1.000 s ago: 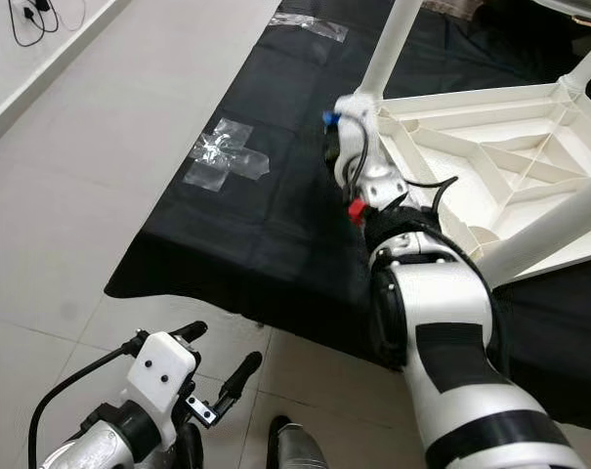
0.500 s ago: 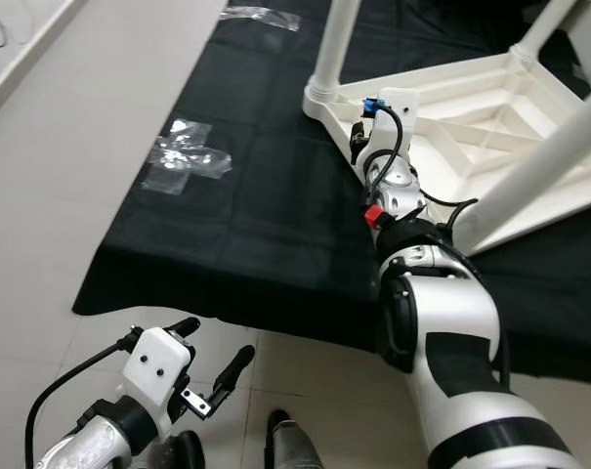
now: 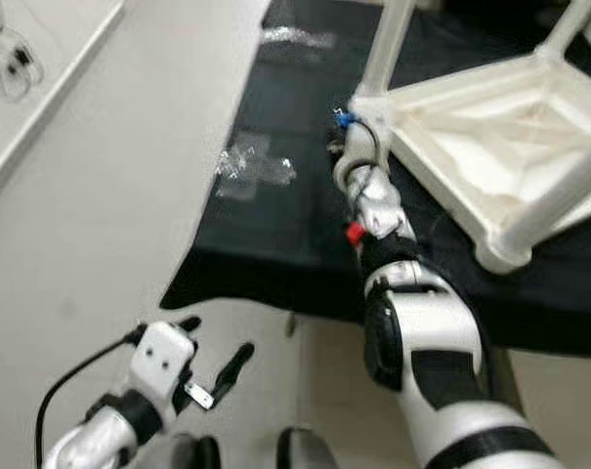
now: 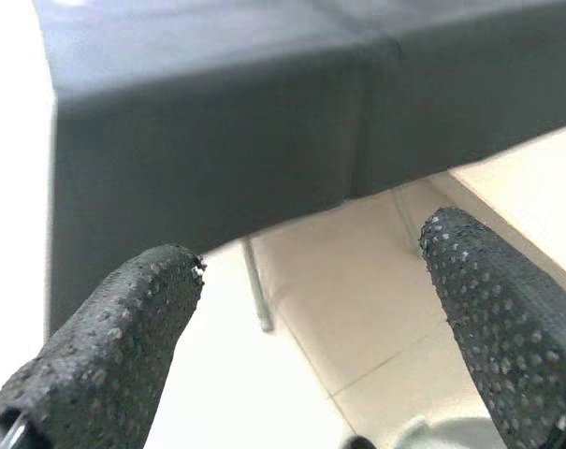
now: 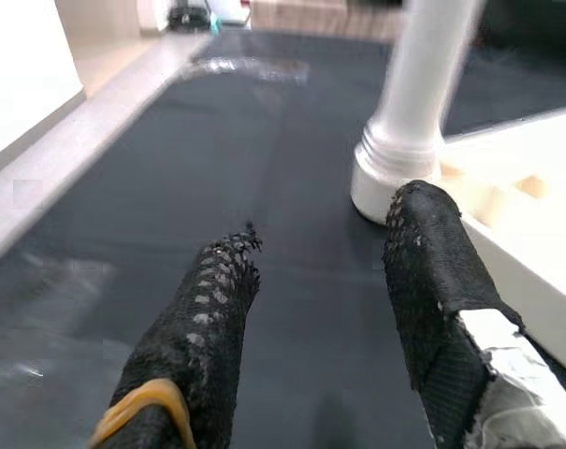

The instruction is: Building children table

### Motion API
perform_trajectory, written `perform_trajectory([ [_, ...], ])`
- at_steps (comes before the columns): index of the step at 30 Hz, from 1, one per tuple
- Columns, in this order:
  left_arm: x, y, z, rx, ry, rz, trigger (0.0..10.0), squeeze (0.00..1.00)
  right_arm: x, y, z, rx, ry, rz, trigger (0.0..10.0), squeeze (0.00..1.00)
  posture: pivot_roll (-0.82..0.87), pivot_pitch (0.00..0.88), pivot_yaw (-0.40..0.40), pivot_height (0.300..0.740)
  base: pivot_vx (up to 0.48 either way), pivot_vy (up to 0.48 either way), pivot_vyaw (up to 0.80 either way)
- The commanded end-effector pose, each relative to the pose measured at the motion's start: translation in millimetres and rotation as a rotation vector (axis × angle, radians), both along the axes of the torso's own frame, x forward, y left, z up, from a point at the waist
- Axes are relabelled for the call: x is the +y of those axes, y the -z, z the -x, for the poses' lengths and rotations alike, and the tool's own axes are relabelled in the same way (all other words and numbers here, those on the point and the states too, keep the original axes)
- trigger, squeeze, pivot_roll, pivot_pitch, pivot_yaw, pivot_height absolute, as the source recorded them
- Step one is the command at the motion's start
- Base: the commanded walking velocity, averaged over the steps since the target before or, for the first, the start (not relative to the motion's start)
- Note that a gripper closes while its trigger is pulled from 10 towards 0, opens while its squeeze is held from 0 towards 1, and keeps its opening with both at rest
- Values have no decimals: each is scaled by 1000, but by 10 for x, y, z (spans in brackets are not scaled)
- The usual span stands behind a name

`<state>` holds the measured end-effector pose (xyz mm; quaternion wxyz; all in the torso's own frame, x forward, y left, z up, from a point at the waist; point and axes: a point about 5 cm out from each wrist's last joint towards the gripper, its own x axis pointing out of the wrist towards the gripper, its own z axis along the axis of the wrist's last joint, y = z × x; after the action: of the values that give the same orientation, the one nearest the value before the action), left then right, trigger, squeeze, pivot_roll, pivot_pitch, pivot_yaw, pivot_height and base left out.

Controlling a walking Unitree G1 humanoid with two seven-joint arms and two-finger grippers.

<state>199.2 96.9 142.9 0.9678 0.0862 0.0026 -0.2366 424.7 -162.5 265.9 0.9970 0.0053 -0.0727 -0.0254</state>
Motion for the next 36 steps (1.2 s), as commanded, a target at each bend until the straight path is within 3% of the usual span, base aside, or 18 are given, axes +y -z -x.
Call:
perform_trajectory([
  [1,31,49,-10,17,-37,1,10000,0,19,84,29,-17,-15,-34,10000,0,47,197,-81,740,0,0,0],
  [5,37,9,-39,-8,-65,3,10000,0,28,157,94,-52,-25,-11,10000,0,51,190,-82,740,0,0,-400],
  [11,15,-115,-138,-57,-121,57,10000,0,110,353,421,-120,-80,-9,10000,0,43,180,-74,740,0,0,-800],
  [13,15,-115,-138,-57,-121,57,10000,0,110,353,421,-120,-80,-9,10000,0,43,180,-74,740,0,0,-800],
  [17,48,-214,-202,-107,-158,64,10000,0,110,387,572,-155,-68,29,10000,0,37,171,-78,740,0,0,-794],
  [18,74,-254,-232,-126,-178,69,10000,0,104,454,665,-163,-75,77,10000,0,37,170,-78,740,296,0,0],
  [26,68,-292,-265,-148,-178,62,10000,0,74,503,712,-141,-70,103,10000,0,37,163,-77,740,408,0,0],
  [36,81,-296,-297,-146,-197,60,10000,0,83,395,730,-129,-62,113,10000,0,37,157,-84,740,454,0,0],
])
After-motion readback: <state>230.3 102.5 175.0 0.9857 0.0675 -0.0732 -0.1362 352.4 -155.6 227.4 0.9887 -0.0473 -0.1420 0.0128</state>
